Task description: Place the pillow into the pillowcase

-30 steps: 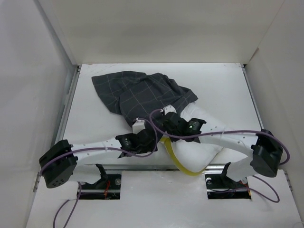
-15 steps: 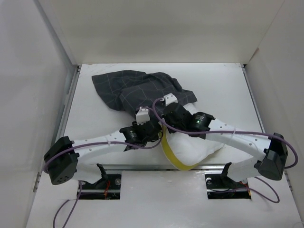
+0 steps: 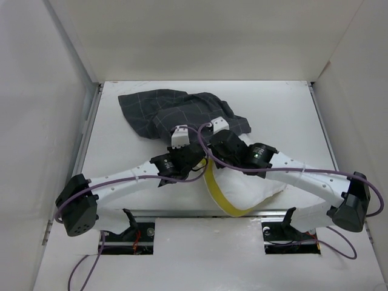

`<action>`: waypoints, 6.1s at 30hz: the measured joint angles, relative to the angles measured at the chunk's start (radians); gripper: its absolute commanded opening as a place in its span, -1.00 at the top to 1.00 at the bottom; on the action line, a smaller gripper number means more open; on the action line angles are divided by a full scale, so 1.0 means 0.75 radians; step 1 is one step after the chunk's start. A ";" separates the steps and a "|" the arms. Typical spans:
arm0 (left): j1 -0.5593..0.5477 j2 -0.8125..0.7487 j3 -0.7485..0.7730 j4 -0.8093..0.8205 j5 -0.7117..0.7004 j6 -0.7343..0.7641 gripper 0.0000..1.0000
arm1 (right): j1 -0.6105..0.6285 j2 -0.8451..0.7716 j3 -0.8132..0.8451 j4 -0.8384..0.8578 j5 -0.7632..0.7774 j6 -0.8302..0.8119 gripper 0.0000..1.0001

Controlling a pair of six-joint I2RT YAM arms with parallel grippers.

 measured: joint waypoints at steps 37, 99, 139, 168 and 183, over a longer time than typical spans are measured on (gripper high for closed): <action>-0.253 -0.146 0.284 -0.204 0.734 0.251 -1.00 | -0.381 0.284 -0.113 0.793 -0.004 0.328 -0.80; 0.088 0.558 0.457 -0.517 0.209 -0.107 1.00 | -0.781 -0.080 -0.469 0.529 -0.777 -0.167 -0.71; 0.130 0.648 1.061 -0.689 0.005 -0.173 1.00 | -0.455 -0.584 -0.563 0.744 -0.857 -0.144 1.00; 0.434 0.133 0.444 -0.507 0.242 -0.253 -1.00 | -0.419 -0.139 -0.163 0.161 -0.382 -0.153 -0.40; 1.094 0.276 0.248 0.141 0.769 0.012 -1.00 | -0.419 1.027 1.170 0.076 -0.145 -0.493 -0.45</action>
